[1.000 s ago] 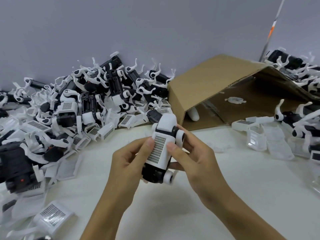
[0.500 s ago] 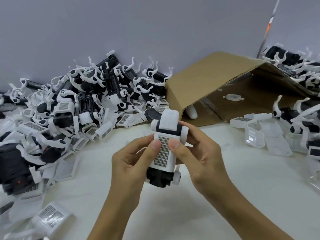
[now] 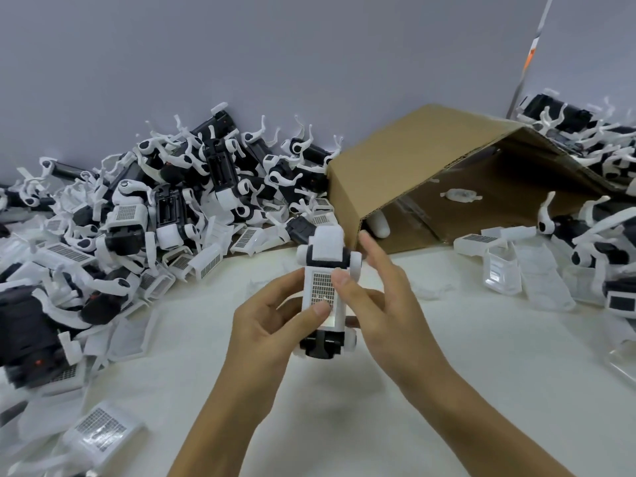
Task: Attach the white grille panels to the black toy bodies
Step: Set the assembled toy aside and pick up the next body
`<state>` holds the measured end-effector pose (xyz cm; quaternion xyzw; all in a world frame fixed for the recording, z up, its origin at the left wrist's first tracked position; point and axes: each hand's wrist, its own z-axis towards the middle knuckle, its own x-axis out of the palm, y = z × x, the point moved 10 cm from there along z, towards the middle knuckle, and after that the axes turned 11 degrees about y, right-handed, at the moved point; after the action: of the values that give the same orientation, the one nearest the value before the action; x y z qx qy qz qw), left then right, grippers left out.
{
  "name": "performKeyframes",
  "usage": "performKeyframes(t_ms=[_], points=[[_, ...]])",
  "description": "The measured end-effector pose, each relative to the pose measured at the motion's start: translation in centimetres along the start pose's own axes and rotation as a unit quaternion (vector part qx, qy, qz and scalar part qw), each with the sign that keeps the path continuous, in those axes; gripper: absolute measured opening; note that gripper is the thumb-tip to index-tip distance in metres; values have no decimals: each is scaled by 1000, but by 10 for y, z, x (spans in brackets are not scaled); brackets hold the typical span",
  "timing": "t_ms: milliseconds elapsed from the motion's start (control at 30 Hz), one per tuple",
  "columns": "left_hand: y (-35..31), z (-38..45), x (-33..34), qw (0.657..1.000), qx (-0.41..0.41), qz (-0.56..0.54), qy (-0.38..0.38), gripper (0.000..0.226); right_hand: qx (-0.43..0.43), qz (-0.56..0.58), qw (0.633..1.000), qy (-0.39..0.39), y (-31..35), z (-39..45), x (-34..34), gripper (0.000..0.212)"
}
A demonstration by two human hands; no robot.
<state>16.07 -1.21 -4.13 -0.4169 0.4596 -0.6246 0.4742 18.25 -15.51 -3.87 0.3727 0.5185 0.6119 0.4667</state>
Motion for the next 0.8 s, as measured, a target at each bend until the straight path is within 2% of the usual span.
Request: performKeyframes(t_ms=[67, 167, 267, 367, 400, 467, 567, 633, 700, 767, 800], points=[[-9, -3, -12, 997, 41, 8, -65, 46, 2, -46, 998, -31, 4, -1, -8, 71], [-21, -6, -19, 991, 89, -33, -95, 41, -24, -38, 999, 12, 6, -4, 3, 39], [-7, -3, -11, 993, 34, -63, -94, 38, -29, -16, 998, 46, 3, -10, 20, 36], [10, 1, -4, 989, -17, -129, -72, 43, -38, -73, 996, 22, 7, -10, 16, 25], [10, 2, -5, 991, -23, -114, -71, 48, -44, -85, 995, 2, 9, -12, 13, 27], [7, -2, -23, 991, -16, -23, -128, 48, -69, -125, 989, -45, 13, -19, 6, 38], [1, -17, -61, 962, -1, 118, -246, 36, -165, -273, 939, -125, 39, -34, -2, 48], [4, -25, -84, 936, -21, 182, -302, 22, -229, -343, 900, -141, 58, -42, 4, 55], [8, -23, -95, 919, -58, 256, -296, 11, -281, -390, 870, -107, 68, -45, 21, 55], [18, -11, -90, 905, -105, 340, -234, 32, -327, -448, 830, -59, 73, -48, 41, 40], [18, -10, -88, 901, -101, 357, -225, 38, -342, -471, 812, -41, 75, -49, 46, 34]])
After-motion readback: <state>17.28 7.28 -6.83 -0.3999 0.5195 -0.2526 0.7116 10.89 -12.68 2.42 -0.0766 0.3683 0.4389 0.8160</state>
